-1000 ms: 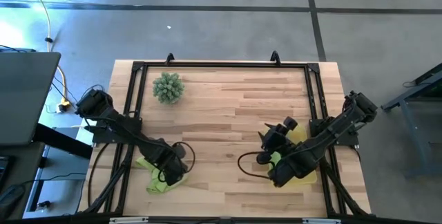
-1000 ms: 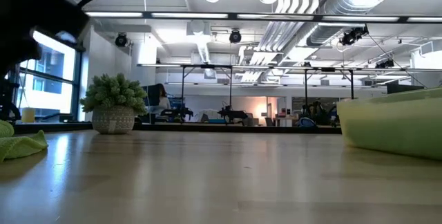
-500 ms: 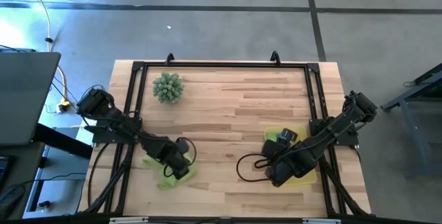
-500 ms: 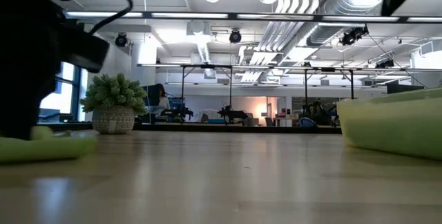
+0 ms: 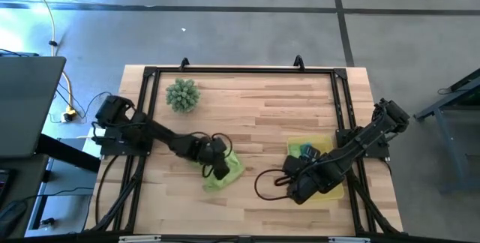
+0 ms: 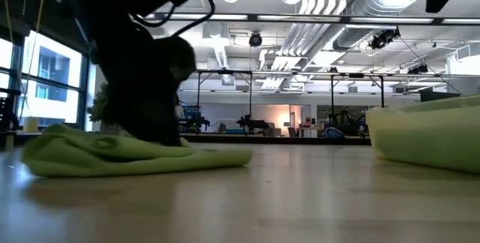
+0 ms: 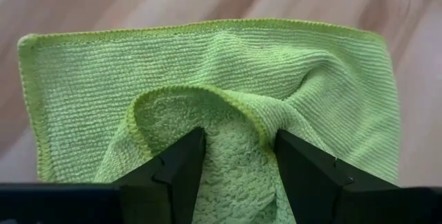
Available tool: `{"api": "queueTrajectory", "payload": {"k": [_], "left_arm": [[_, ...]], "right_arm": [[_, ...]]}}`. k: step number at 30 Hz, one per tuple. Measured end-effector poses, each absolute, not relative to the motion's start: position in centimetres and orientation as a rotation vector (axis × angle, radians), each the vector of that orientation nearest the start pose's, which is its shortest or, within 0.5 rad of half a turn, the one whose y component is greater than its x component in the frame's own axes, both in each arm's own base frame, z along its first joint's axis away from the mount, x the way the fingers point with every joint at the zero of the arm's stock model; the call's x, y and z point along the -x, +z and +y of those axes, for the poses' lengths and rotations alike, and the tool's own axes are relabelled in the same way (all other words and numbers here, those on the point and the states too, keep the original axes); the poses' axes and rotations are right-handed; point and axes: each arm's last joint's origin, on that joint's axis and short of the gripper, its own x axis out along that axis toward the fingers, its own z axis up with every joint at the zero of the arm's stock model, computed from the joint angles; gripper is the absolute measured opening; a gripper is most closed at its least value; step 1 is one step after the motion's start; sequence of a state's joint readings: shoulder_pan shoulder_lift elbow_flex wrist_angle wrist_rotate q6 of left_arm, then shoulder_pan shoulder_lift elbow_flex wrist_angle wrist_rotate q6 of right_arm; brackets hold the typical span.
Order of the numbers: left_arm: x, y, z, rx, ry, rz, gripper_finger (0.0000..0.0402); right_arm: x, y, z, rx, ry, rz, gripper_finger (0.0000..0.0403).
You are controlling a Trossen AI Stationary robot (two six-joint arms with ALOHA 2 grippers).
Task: Roll microfiber towels into tight, uniform cylinder then place into a basket
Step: Fold the light green cloth
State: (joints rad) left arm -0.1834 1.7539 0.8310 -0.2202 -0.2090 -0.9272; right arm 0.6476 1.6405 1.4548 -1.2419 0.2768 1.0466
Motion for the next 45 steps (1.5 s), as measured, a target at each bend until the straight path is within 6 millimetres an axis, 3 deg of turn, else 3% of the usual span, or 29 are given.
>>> {"api": "queueTrajectory", "payload": {"k": [14, 22, 29, 33, 38, 45], "left_arm": [[-31.4, 11.9, -0.7, 0.733, 0.648, 0.826, 0.0172], [-32.0, 12.3, 0.0, 0.754, 0.657, 0.747, 0.0172], [-34.0, 14.6, 0.1, 0.65, 0.609, 0.67, 0.0172], [-34.7, 16.2, -0.9, 0.606, 0.417, 0.747, 0.0172], [-34.7, 17.5, -3.7, 0.575, 0.274, 0.862, 0.0172], [-33.6, 17.3, -7.3, 0.603, 0.353, 0.911, 0.0172]], "right_arm": [[-25.1, 28.7, 18.0, -0.287, -0.345, 1.21, 0.0172], [-25.1, 28.7, 18.0, -0.288, -0.345, 1.209, 0.0172], [-25.1, 28.7, 18.0, -0.288, -0.345, 1.209, 0.0172], [-25.1, 28.7, 18.0, -0.288, -0.345, 1.209, 0.0171], [-25.2, 28.7, 18.1, -0.294, -0.34, 1.202, 0.0171], [-25.3, 28.7, 18.1, -0.303, -0.333, 1.193, 0.0171]]}}
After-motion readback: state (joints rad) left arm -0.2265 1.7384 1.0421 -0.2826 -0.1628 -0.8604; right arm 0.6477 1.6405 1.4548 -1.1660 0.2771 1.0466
